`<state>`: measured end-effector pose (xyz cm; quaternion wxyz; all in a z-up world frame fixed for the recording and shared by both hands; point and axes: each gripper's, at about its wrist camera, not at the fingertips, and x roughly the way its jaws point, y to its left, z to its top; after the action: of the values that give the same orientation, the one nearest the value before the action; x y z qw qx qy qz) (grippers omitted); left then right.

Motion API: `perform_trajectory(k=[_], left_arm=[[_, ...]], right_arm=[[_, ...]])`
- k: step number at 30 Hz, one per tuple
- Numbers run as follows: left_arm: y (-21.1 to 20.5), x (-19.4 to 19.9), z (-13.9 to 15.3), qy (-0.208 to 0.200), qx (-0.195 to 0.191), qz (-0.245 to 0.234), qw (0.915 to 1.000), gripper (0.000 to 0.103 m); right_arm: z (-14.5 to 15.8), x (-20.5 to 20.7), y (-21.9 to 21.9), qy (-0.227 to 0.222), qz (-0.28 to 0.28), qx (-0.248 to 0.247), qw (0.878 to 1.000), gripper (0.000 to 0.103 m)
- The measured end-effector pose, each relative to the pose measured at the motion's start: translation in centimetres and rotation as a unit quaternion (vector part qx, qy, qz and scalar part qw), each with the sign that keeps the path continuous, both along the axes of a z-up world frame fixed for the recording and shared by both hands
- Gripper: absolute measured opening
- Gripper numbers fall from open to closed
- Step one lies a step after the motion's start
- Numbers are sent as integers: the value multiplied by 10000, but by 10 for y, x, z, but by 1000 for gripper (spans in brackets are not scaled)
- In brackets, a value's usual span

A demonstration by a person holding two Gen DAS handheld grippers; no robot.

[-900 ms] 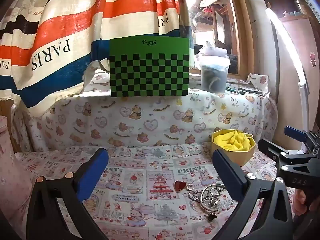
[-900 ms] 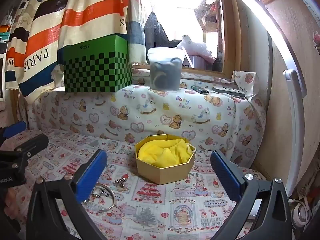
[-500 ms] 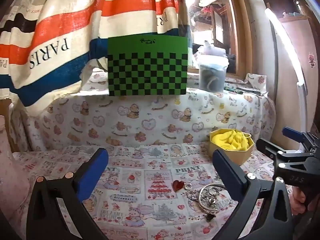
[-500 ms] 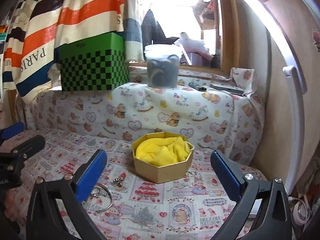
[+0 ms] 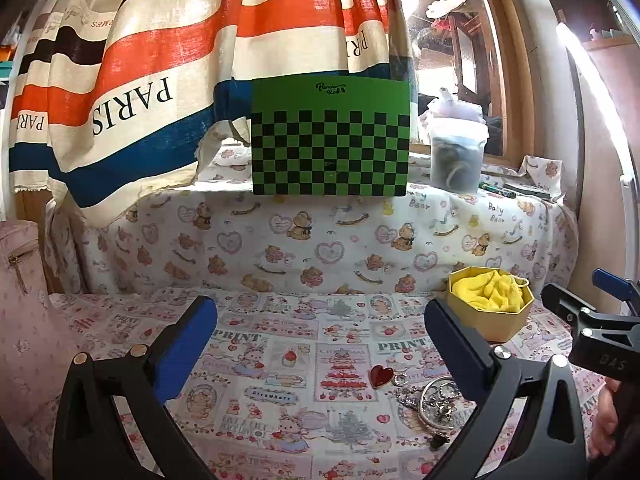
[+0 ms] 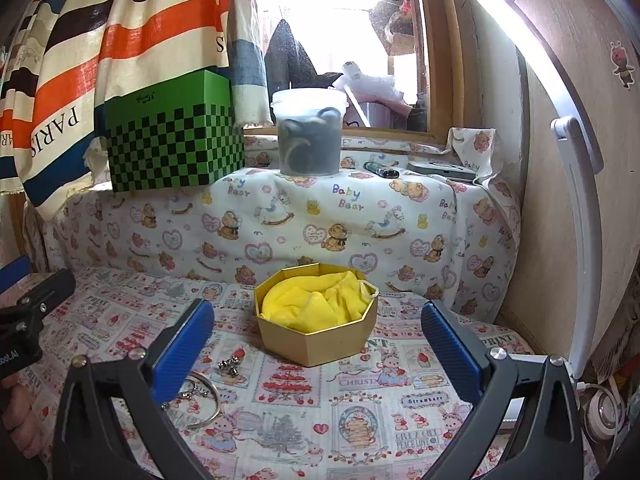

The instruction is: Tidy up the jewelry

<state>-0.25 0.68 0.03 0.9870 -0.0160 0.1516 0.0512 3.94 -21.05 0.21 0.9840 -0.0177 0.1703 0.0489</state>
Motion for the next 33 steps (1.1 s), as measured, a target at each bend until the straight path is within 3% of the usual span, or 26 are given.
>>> perform_trajectory(k=[21,33], left_arm=[[-3,0,0,8,90,-82,9999,103],[-7,0,1,7,47,-529,9986,103]], right_arm=[[2,-3,3,-58,94,-111,9999,103],[1,0,3,34,90,-70,9999,103]])
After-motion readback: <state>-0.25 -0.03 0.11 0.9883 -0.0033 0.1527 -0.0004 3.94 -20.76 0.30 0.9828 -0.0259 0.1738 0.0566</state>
